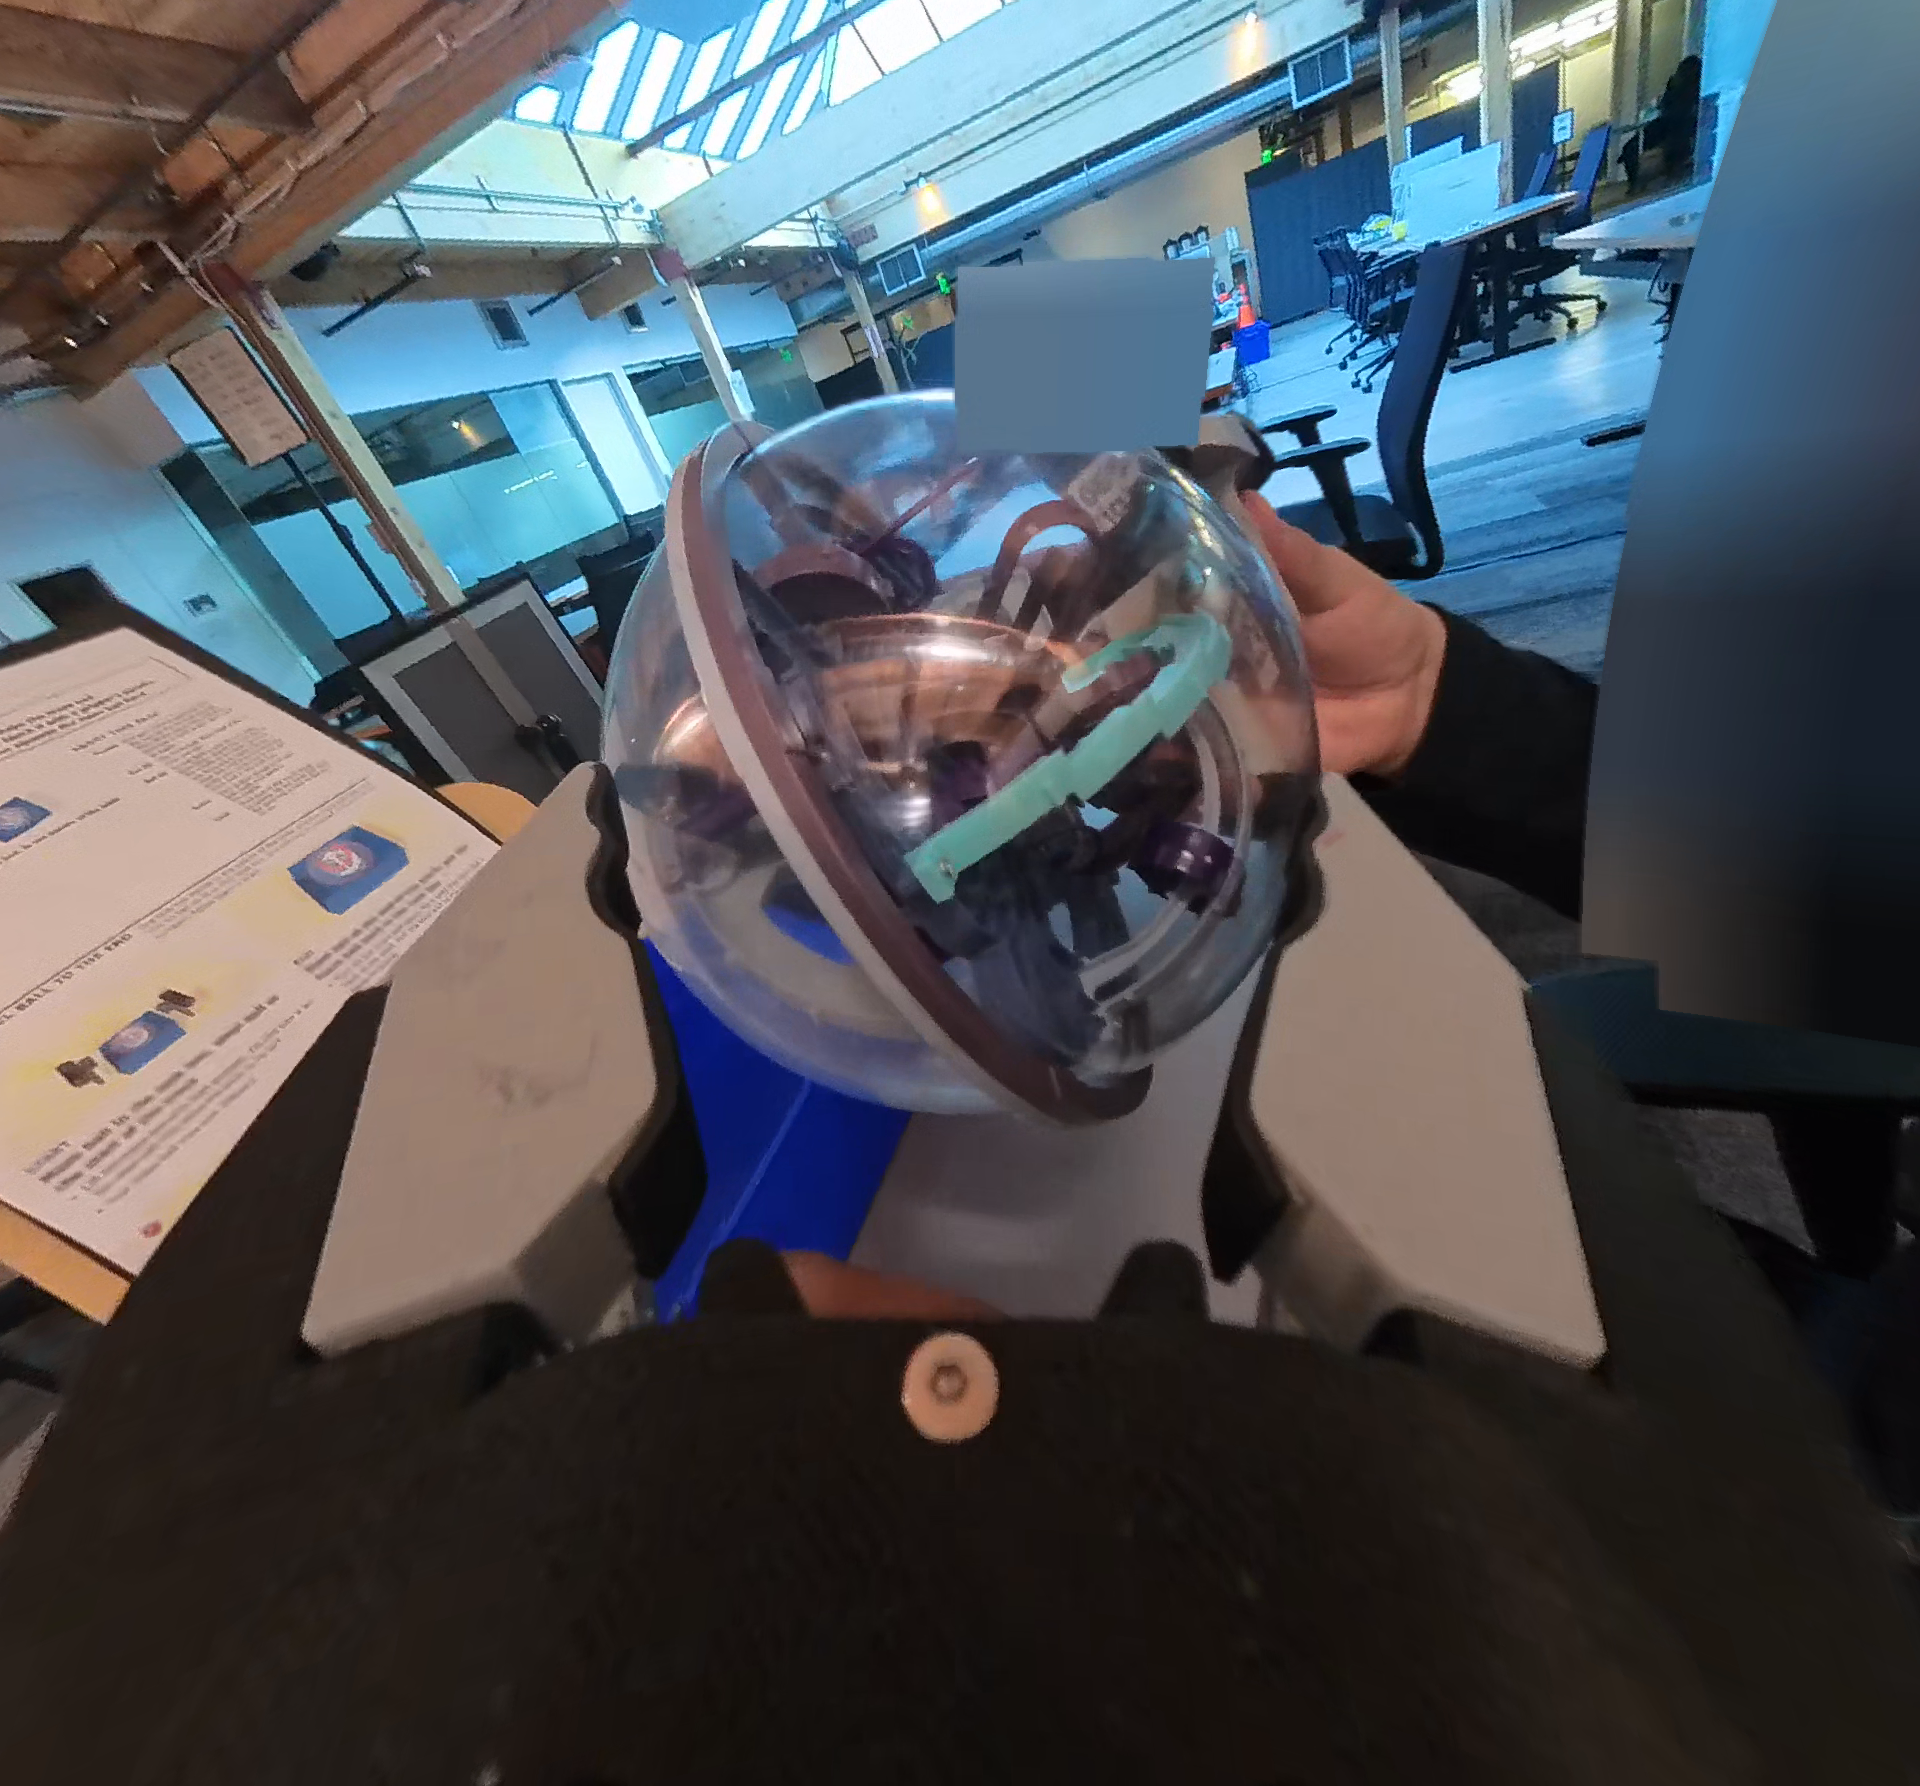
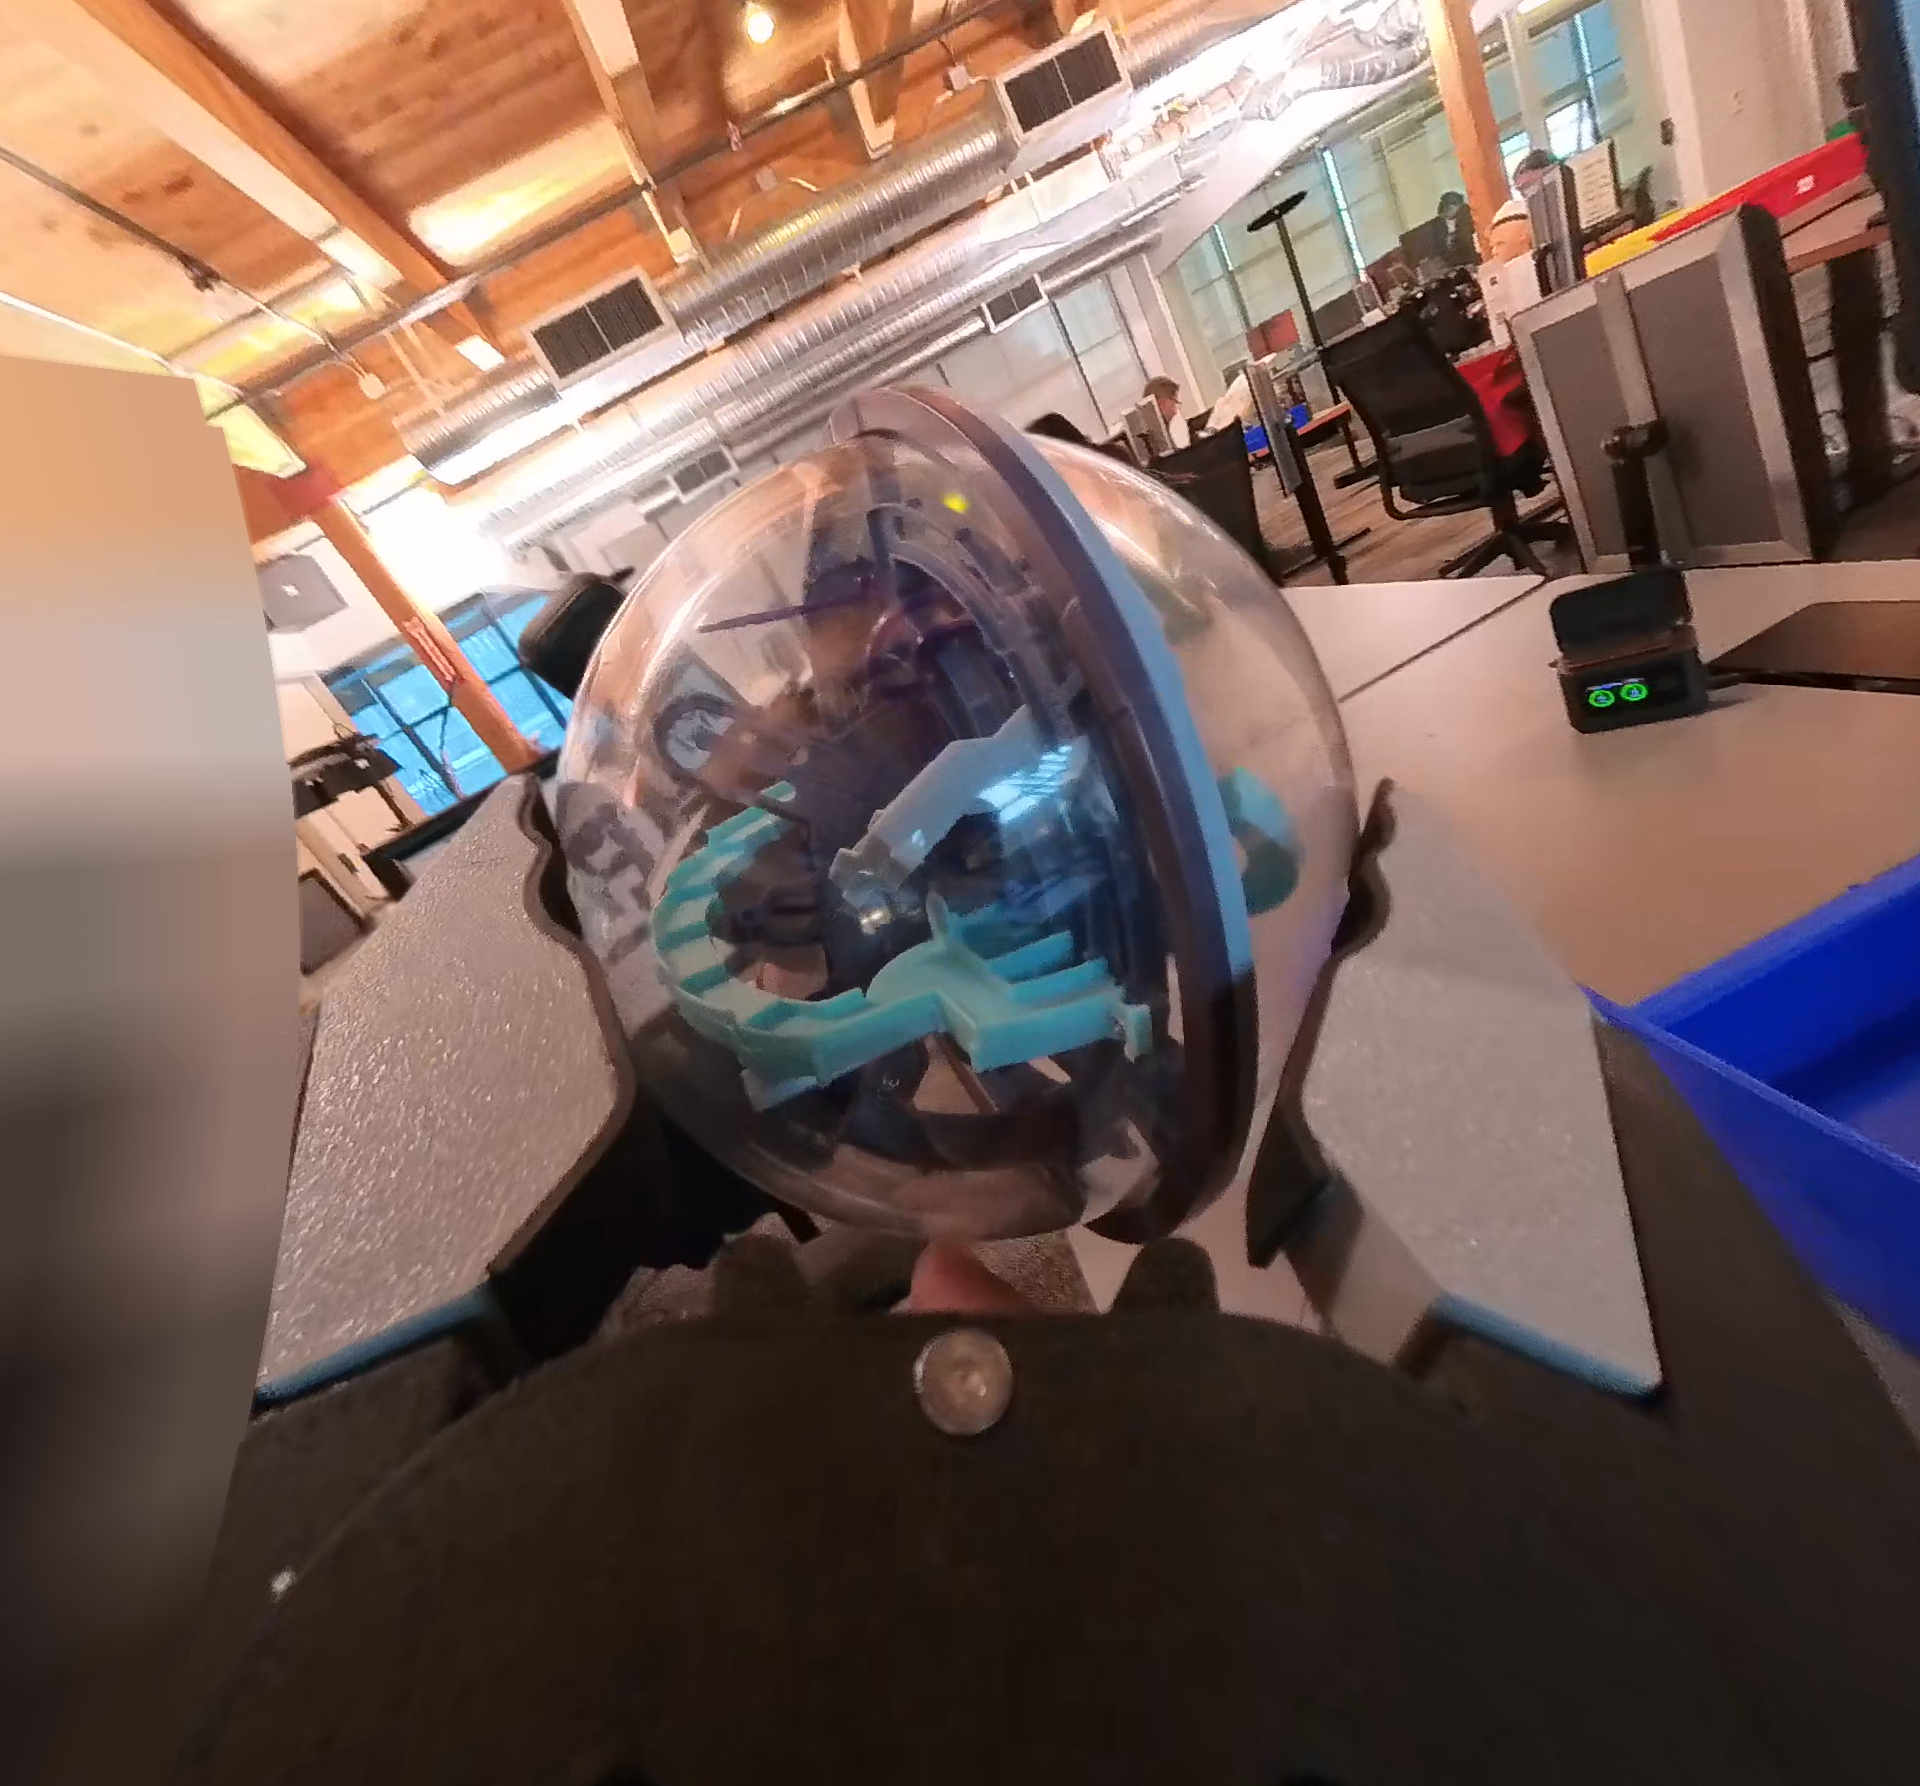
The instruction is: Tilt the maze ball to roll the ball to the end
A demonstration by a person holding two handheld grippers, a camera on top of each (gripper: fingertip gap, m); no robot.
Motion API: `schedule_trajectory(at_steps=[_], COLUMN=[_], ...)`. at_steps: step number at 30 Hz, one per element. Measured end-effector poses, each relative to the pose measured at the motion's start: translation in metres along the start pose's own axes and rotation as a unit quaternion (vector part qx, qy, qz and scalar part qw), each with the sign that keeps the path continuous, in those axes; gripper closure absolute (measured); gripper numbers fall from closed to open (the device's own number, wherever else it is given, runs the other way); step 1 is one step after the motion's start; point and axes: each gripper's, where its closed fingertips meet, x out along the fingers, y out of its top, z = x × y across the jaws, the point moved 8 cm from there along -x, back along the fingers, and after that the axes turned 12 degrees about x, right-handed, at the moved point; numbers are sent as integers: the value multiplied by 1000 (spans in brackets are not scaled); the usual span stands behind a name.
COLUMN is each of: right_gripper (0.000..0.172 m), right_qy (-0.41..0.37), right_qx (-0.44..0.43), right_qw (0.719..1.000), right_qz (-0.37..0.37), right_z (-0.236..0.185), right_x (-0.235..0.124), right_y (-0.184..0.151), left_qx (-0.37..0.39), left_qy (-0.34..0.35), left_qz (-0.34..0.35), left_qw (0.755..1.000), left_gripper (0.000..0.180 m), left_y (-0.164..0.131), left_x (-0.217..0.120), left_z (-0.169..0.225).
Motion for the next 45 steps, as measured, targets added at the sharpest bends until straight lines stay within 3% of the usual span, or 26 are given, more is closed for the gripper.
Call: schedule_trajectory(at_steps=[5, 8, 18, 22, 29, 39, 45], right_gripper=[28, 28, 27, 28, 29, 30, 35], right_qy=[29, 9, -141, -167, -215, -217, -215], right_qx=[24, 29, 12, 18, 18, 17, 20], right_qw=[999, 999, 989, 984, 971, 955, 952], right_qz=[19, 16, -46, -65, -108, -202, -217], right_z=[-1, 8, 63, 82, 114, 130, 133], right_x=[-3, -5, -5, -3, -4, 12, 18], right_y=[6, 3, -64, -88, -115, -94, -87], left_qx=[10, 15, -98, -140, -186, -189, -174], left_qy=[4, 17, 14, 18, -19, 0, 6], left_qz=[-13, -26, -61, -53, -134, -151, -138], left_qw=[1000, 999, 993, 989, 973, 970, 975], left_gripper=[58, 63, 64, 64, 63, 67, 84], left_y=[17, 9, -104, -137, -182, -191, -187], left_x=[5, 5, -12, -19, -19, -20, -33], left_z=[-2, 1, 46, 61, 75, 64, 54])
